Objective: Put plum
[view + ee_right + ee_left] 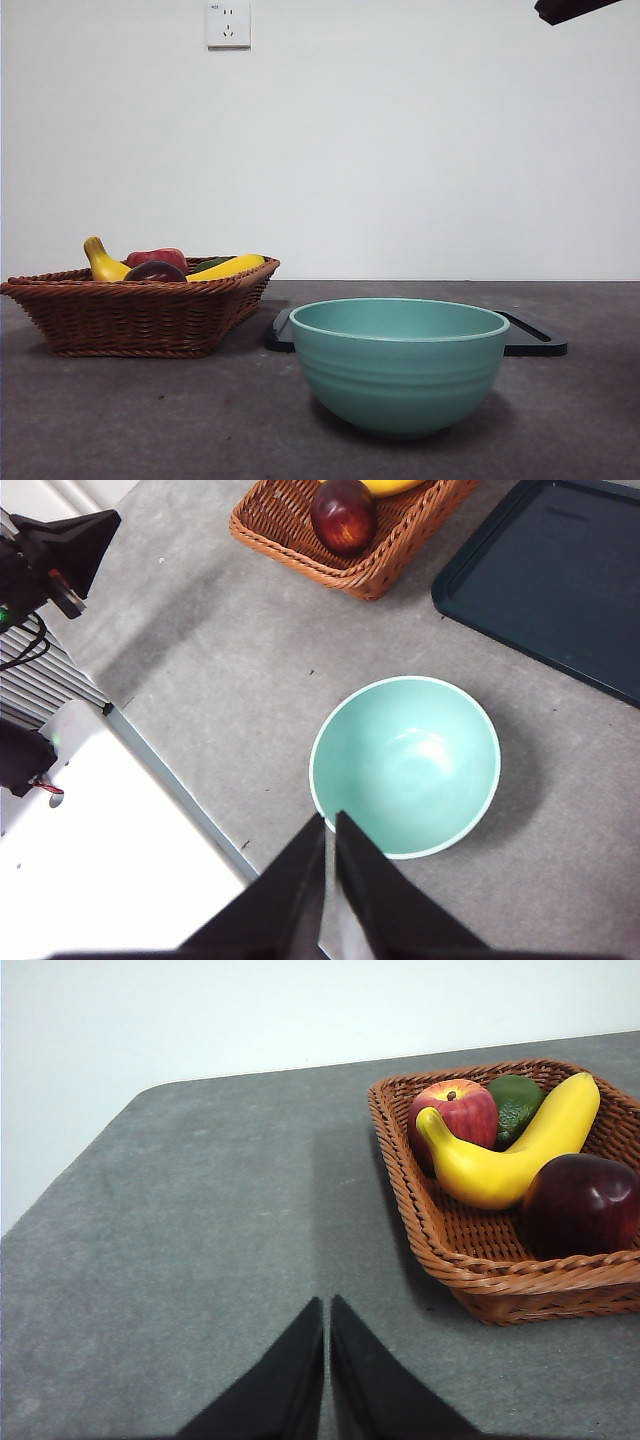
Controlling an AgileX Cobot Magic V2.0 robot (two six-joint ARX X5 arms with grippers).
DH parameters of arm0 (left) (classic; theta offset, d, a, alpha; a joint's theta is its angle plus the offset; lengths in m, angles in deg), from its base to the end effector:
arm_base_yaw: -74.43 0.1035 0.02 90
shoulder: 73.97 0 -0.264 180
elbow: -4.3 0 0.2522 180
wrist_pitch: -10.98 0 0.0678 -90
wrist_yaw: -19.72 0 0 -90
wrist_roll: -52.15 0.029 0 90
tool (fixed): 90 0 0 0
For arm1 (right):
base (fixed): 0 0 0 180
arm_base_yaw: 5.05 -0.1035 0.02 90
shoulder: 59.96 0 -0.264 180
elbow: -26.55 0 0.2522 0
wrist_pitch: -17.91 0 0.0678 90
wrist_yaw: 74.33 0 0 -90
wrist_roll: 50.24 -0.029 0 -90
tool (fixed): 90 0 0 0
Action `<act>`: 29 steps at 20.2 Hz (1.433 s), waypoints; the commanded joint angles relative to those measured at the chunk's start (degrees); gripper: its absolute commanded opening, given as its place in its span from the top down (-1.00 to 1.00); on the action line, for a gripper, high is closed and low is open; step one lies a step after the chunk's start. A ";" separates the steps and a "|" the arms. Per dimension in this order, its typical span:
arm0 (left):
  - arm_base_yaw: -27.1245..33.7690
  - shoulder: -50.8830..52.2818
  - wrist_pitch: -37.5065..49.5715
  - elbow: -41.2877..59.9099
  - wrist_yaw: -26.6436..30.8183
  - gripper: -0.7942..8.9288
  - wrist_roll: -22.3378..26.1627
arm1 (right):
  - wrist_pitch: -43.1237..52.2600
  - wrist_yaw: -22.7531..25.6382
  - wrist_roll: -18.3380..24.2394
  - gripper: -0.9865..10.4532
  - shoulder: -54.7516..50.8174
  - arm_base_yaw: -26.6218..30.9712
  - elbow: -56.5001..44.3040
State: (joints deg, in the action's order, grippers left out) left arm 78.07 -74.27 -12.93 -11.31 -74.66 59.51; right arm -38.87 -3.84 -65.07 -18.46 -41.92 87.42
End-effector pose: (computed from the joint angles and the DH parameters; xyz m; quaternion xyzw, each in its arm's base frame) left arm 0.0948 0.0038 0.1570 0.0588 0.0742 -0.0112 0.9954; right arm 0.1028 0.0892 0.3043 0.0597 0.3721 0.4028 0.8341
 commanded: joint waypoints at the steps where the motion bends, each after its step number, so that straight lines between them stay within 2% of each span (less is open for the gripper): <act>1: 0.15 0.11 -0.55 1.18 0.13 0.82 -0.59 | 0.61 0.02 0.70 0.82 0.33 -0.50 0.66; 12: 0.15 0.11 -0.55 1.18 0.13 0.82 -0.59 | 0.61 0.02 0.68 0.82 0.28 -0.50 0.66; 13: 0.15 0.11 -0.55 1.18 0.13 0.82 -0.59 | 0.61 0.11 0.94 0.82 0.15 -0.31 0.66; 14: 0.15 0.11 -0.55 1.18 0.13 0.82 -0.59 | 0.66 0.33 3.30 0.82 -0.50 0.59 0.66; 17: 0.15 0.11 -0.55 1.18 0.13 0.82 -0.59 | 1.53 0.48 9.70 0.82 -4.07 7.15 0.46; 21: 0.15 0.11 -0.55 1.18 0.13 0.82 -0.59 | 9.09 0.48 16.04 0.82 -11.21 22.93 -3.02; 25: 0.15 0.11 -0.55 1.18 0.13 0.82 -0.59 | 21.44 0.48 17.46 0.82 -19.80 36.26 -12.92; 27: 0.15 0.11 -0.55 1.18 0.13 0.82 -0.59 | 28.46 0.50 17.46 0.82 -24.94 39.85 -20.15; 29: 0.15 0.11 -0.55 1.18 0.13 0.82 -0.59 | 33.35 0.55 17.44 0.82 -28.55 41.11 -25.57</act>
State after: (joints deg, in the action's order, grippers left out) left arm 78.07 -74.27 -12.93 -11.31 -74.64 59.09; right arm -7.53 -3.42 -48.31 -46.31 -1.04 63.16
